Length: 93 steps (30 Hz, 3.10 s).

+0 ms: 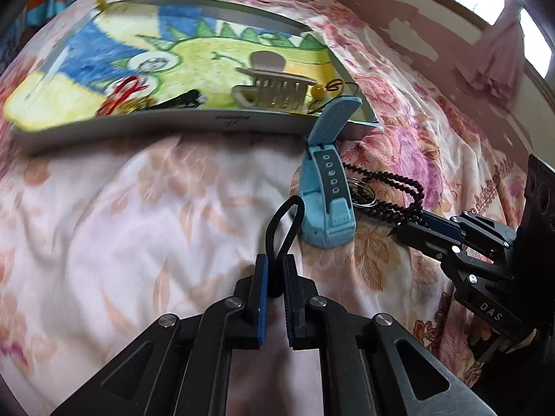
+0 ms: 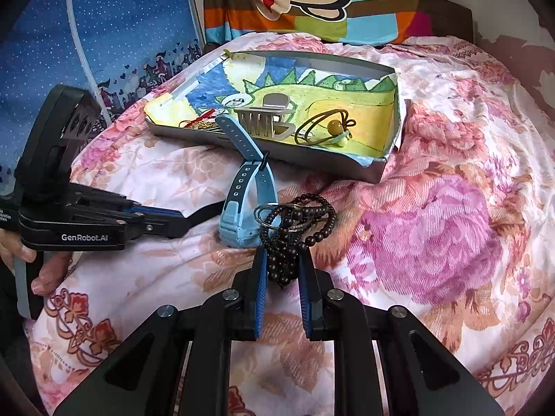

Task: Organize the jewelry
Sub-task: 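Grasp the black bead strand with the right tool while the left tool grasps the black hair tie, then carry the hair tie with the left tool and the beads with the right tool over the tray, then open both tools to drop the hair tie and beads into the tray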

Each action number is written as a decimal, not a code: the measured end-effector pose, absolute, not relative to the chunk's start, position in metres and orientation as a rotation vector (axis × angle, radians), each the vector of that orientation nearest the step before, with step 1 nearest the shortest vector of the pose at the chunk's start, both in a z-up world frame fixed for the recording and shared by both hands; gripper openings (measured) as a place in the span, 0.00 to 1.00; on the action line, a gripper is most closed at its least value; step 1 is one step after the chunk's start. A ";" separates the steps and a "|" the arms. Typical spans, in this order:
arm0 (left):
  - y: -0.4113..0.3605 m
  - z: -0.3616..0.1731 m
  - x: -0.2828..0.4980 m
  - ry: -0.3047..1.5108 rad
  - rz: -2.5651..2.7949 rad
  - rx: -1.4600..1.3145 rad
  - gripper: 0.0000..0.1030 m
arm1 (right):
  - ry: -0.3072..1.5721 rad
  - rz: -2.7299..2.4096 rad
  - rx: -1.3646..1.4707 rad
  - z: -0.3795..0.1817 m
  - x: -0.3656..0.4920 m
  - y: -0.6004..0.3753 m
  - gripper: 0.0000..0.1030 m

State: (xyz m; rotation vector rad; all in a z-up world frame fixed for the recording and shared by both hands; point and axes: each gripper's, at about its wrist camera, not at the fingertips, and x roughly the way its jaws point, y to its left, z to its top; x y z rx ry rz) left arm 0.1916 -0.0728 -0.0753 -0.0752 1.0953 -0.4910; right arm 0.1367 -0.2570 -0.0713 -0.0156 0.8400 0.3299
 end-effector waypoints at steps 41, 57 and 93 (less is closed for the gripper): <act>-0.027 0.012 0.216 0.675 -0.284 -0.249 0.07 | 0.283 0.157 0.124 0.028 0.145 -0.265 0.09; -0.020 -0.038 0.296 0.796 -0.220 -0.283 0.08 | 0.516 0.169 0.157 -0.035 0.238 -0.244 0.09; -0.038 -0.013 0.239 0.746 -0.209 -0.200 0.68 | 0.431 0.074 0.078 -0.009 0.182 -0.269 0.75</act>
